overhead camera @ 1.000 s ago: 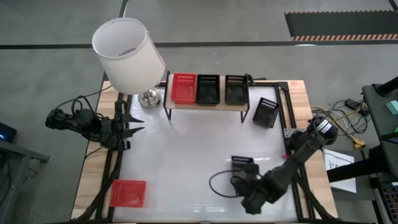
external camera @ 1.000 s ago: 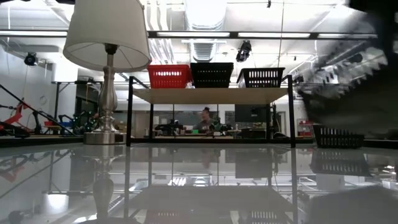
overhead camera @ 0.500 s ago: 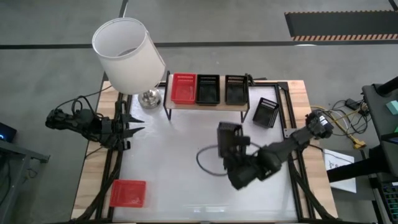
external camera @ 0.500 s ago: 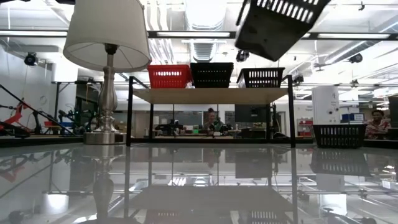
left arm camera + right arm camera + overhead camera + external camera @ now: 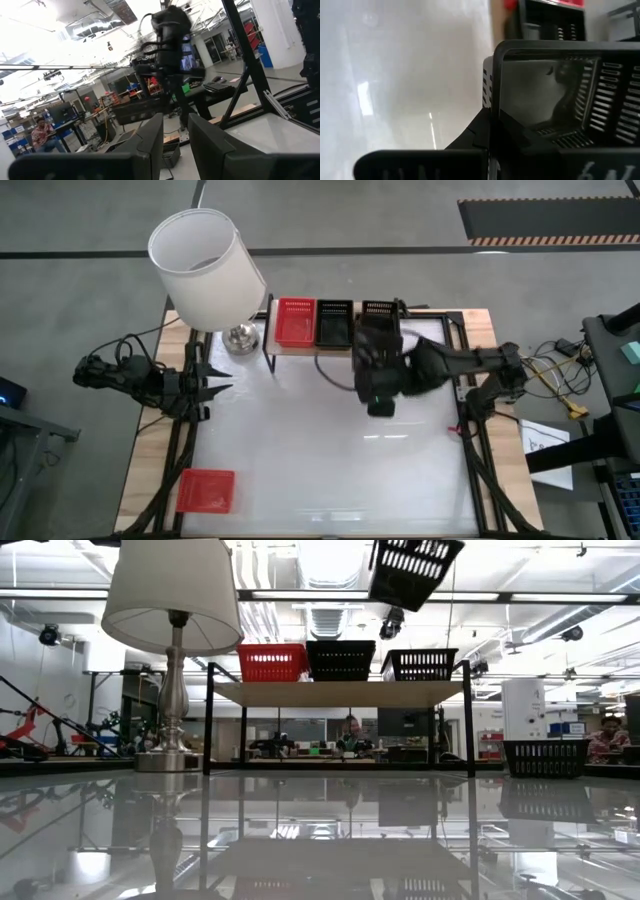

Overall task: Stack baskets on shelf by color
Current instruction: Stack the black basket into the other black basket on the shelf

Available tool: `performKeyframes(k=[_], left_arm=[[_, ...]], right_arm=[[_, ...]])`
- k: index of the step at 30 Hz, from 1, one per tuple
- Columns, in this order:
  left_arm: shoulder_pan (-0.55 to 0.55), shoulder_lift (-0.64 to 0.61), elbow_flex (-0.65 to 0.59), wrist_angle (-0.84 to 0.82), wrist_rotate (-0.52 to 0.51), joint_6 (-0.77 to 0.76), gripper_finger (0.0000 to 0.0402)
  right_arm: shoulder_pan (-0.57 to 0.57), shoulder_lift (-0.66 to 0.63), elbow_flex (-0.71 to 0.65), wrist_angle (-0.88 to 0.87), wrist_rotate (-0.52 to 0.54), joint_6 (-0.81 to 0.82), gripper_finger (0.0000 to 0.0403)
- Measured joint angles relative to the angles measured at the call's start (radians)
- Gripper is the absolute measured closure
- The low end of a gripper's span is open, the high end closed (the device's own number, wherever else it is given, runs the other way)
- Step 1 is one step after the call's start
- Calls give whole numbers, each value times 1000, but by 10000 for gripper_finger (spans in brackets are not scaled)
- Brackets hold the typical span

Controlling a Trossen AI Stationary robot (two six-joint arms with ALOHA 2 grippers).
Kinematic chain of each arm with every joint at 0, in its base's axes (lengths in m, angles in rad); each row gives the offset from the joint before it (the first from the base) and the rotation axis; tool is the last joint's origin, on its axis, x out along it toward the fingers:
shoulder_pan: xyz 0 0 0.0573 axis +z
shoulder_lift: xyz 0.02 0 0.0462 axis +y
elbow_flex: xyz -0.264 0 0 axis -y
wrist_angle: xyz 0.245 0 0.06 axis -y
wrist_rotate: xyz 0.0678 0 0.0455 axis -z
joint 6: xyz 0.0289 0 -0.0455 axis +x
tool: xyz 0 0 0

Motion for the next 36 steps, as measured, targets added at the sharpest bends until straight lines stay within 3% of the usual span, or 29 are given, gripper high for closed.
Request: performKeyframes(k=[12,19,36], left_arm=[[0,0,0,0,0,4,327],[0,0,0,0,0,5,327],[0,-1,0,0,0,6,327]], right_arm=[[-301,0,24,-1,-164,-241,394],[-419,0,21,0,-263,-337,394],[-500,0,-70,1,-298,-390,394]])
